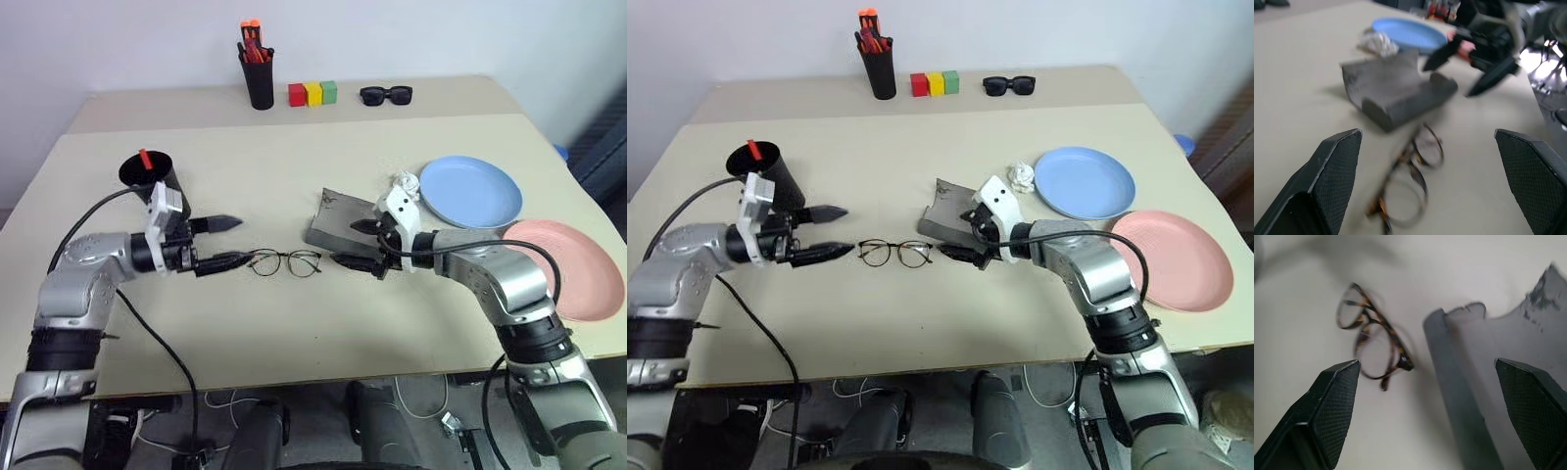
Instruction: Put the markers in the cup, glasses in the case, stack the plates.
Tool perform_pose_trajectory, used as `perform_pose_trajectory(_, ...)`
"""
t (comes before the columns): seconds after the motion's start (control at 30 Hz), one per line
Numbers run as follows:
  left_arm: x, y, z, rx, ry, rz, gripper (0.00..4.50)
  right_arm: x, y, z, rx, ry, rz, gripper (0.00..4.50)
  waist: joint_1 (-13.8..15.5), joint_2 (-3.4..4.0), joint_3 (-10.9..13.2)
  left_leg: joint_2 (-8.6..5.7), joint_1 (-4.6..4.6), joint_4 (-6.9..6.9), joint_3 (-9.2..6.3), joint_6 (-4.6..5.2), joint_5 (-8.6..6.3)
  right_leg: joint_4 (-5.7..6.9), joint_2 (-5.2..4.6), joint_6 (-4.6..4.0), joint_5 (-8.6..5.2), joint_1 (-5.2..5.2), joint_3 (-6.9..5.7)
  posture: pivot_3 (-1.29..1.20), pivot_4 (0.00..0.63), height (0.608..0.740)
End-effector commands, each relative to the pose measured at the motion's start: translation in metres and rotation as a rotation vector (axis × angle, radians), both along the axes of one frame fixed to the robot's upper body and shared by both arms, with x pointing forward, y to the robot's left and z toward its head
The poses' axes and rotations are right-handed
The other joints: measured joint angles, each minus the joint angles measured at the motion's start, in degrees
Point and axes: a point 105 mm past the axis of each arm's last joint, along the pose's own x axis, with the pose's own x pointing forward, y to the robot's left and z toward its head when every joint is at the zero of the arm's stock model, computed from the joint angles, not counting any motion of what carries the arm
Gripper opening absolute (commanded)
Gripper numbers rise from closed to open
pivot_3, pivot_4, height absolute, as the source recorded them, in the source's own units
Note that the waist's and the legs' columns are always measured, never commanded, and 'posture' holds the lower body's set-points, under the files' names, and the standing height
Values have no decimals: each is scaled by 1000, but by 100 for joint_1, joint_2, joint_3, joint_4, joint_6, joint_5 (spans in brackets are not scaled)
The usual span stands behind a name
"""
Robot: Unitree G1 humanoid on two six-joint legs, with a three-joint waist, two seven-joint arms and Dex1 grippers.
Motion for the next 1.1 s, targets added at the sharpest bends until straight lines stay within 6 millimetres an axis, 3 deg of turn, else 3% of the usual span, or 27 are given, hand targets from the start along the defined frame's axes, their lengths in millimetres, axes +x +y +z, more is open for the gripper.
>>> perform_pose_trajectory(0.03, -14, -3, 15, -19, -66, 22, 4500, 13, -9, 0, -50, 9, -33, 3670, 20, 0, 0, 0, 0, -1, 1, 0, 0, -1, 0, 0, 0, 0, 0, 0, 150, 740)
perform_pose_trajectory(0.27, -22, -5, 17, -40, -53, 77, 4500, 14, -14, -7, -129, 23, 14, 34, 15, 0, 0, 0, 4, -2, 3, 0, 0, 1, 2, -1, 0, -1, 0, 0, 150, 740)
perform_pose_trajectory(0.5, -21, -3, 18, -49, -47, 106, 4500, 15, -18, 3, -106, 24, 35, 34, 21, 0, 0, 0, 5, 0, 3, 0, 0, 2, 2, -1, 0, 1, 0, 0, 150, 740)
perform_pose_trajectory(0.8, -17, -7, 17, -47, -62, 88, 4500, -21, -37, 26, -86, 87, 258, 34, 26, 1, 1, 0, 2, -2, 4, 0, 0, -3, 2, -1, 0, 1, -1, 0, 150, 740)
perform_pose_trajectory(0.93, -16, -9, 14, -43, -66, 81, 4500, -40, -42, 22, -140, 61, 414, 34, 13, 1, 1, 1, 3, -3, 5, 0, 0, -4, 3, 0, 0, 2, -1, 0, 150, 740)
perform_pose_trajectory(1.1, -17, -9, 13, -37, -70, 76, 4500, -49, -41, 9, -190, 43, 522, 34, 12, 1, 1, 2, 3, -1, 8, 0, 0, -3, 2, 0, 0, 2, 0, 0, 150, 740)
